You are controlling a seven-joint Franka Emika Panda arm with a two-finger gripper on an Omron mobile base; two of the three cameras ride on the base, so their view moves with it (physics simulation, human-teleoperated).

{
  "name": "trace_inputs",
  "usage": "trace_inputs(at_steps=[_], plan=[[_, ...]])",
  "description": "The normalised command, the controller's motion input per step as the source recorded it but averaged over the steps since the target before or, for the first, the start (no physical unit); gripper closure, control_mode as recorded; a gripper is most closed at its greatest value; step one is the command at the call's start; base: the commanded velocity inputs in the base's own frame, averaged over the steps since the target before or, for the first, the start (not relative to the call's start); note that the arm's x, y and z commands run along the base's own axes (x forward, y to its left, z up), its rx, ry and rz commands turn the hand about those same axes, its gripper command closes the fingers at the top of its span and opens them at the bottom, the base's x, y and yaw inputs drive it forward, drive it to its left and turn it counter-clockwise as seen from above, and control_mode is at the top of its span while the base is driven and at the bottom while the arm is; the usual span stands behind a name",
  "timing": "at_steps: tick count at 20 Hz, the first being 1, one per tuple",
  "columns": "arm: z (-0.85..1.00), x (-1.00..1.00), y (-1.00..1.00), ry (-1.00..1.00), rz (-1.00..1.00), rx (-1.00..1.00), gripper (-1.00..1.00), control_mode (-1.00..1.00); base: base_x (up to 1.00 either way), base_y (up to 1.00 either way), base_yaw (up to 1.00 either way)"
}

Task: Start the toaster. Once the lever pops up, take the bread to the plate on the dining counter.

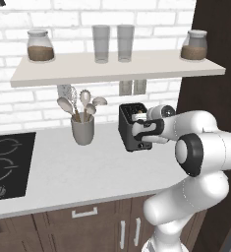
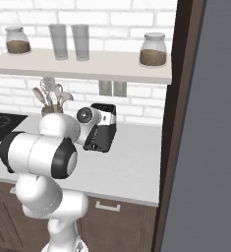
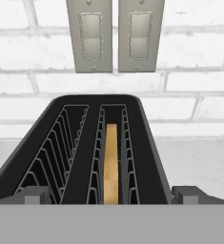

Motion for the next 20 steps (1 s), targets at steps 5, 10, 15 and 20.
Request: trace_inputs(at_steps=[5,10,15,20], plan=[[0.00,0.00,0.00,0.00,0.00,0.00,-1.00,-1.00,0.00,0.00,0.00],[0.00,0.00,0.00,0.00,0.00,0.00,-1.00,-1.00,0.00,0.00,0.00],[0.00,0.00,0.00,0.00,0.00,0.00,-1.00,-1.00,0.00,0.00,0.00],[0.00,0.00,0.00,0.00,0.00,0.00,-1.00,-1.00,0.00,0.00,0.00]])
